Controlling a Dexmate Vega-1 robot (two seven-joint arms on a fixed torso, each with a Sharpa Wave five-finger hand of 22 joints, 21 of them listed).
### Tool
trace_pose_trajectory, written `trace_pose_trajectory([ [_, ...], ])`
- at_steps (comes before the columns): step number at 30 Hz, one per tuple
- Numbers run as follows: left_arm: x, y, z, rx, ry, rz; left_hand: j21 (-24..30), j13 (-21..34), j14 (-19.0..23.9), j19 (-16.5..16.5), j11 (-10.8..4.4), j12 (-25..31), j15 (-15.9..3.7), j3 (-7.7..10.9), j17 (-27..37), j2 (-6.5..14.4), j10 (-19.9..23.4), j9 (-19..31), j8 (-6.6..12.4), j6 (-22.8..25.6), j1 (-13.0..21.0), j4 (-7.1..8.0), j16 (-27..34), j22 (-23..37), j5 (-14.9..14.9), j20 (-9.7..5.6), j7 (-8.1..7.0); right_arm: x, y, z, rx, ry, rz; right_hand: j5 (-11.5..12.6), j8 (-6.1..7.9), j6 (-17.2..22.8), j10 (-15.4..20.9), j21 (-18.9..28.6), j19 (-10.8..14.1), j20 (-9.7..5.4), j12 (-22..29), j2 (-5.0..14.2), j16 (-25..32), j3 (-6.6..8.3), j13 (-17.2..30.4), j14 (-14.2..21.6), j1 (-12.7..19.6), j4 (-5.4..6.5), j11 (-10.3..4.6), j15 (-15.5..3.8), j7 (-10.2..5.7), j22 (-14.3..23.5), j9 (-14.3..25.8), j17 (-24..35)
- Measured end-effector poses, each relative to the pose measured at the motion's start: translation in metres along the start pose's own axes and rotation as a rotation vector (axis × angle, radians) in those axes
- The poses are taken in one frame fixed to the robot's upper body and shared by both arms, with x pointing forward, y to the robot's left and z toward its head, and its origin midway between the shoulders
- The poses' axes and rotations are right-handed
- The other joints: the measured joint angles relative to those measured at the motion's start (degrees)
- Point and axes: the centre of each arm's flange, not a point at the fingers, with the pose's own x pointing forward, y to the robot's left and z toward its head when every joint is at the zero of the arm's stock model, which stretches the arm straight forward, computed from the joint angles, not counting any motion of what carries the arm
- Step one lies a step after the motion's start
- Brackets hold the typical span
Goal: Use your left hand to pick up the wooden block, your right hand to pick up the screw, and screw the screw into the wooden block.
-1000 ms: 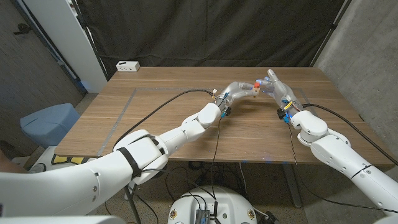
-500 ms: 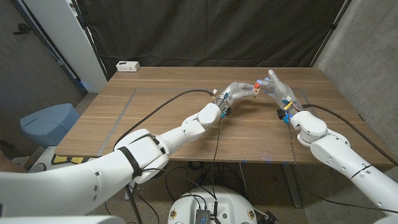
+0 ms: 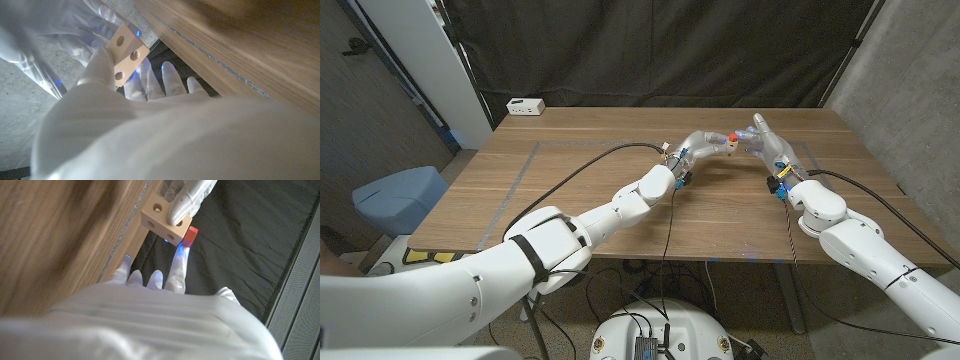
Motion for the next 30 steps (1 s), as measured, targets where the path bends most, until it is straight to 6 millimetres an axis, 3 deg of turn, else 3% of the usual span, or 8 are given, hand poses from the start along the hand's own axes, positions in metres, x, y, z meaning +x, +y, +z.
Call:
trace_pose_trajectory([
  [30,0.0019,-0.0024,-0.0035,-0.007,0.017,-0.011,0.0,0.0,0.0,0.0,0.00,0.0,0.00,0.25,0.0,0.0,0.0,0.0,0.00,0.0,0.0,-0.25,0.0,0.0,0.0,0.00,0.00,-0.0064,-0.0018,-0.0024,0.006,0.002,-0.042,0.4,0.99,6.0,3.9,0.0,1.2,-0.01,0.0,0.85,0.0,0.24,0.0,2.4,0.9,-0.24,-0.63,-0.97,1.06,0.0,0.0,-0.3],
])
